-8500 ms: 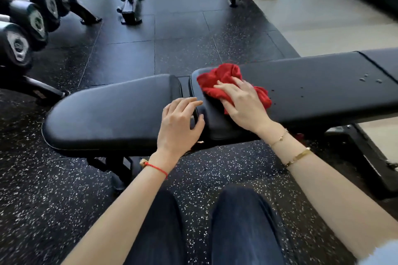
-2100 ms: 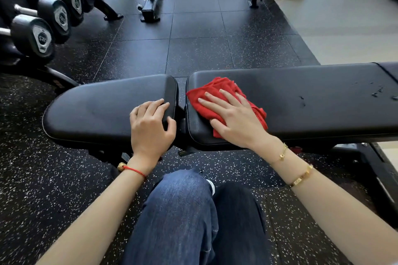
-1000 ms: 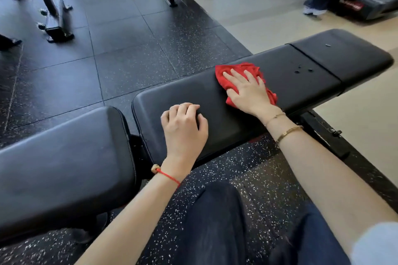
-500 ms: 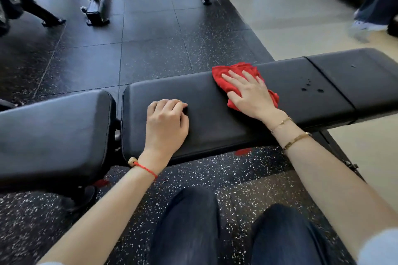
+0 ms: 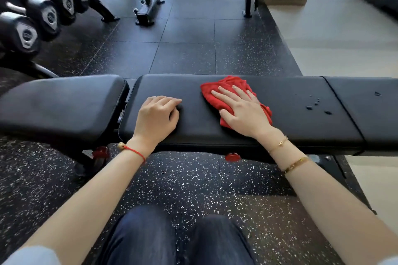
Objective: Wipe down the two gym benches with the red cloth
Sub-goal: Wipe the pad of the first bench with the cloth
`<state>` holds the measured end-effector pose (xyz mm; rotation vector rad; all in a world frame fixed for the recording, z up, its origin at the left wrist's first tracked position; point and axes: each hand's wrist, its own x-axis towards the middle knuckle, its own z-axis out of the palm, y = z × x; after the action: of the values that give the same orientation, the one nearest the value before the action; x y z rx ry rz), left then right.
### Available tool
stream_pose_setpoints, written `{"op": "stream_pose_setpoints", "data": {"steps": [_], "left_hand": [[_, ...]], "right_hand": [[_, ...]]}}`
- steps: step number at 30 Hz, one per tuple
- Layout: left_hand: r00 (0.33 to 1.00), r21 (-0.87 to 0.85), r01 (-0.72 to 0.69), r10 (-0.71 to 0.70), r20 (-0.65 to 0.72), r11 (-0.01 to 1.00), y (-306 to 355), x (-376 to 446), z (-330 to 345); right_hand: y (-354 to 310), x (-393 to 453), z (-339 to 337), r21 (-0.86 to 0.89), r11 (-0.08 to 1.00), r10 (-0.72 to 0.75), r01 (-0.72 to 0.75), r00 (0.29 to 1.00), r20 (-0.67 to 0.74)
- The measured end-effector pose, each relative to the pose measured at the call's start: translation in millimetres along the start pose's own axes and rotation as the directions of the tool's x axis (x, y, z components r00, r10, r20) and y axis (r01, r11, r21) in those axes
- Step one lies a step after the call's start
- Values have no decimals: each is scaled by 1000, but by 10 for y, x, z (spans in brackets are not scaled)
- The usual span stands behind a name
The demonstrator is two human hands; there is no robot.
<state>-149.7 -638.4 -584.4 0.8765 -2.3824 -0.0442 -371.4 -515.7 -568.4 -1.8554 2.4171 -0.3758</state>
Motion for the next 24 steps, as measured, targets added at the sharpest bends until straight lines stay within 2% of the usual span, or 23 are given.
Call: {"op": "stream_pose_setpoints", "data": {"steps": [4,7,14,16,18,22,24], "left_hand": [[992,-25,88,-86,89,996,133,-153,-34],[985,-50,114,-106,135,992,168,-245,7],[989,-28,134,-131,66,991,202,-252,53],[990,-24,132,-131,55,991,198,-265,67],[992,-25,125,-124,34,992,188,-278,85],[991,-31,134,-135,-15,990,180,-300,117],[990,-44,136,-137,-31,990,171,-300,122]], "right_hand": [[63,232,-12,-9,993,119,-119,993,-3],[3,249,37,-35,989,143,-143,990,-14],[8,-230,-1,-32,998,-51,50,999,-14],[112,-372,-35,-31,997,-67,66,998,-13],[231,-330,-60,-30,999,-23,22,1000,-19],[265,155,-77,-23,985,172,-173,985,-9],[95,393,-43,-18,986,169,-168,986,19]]}}
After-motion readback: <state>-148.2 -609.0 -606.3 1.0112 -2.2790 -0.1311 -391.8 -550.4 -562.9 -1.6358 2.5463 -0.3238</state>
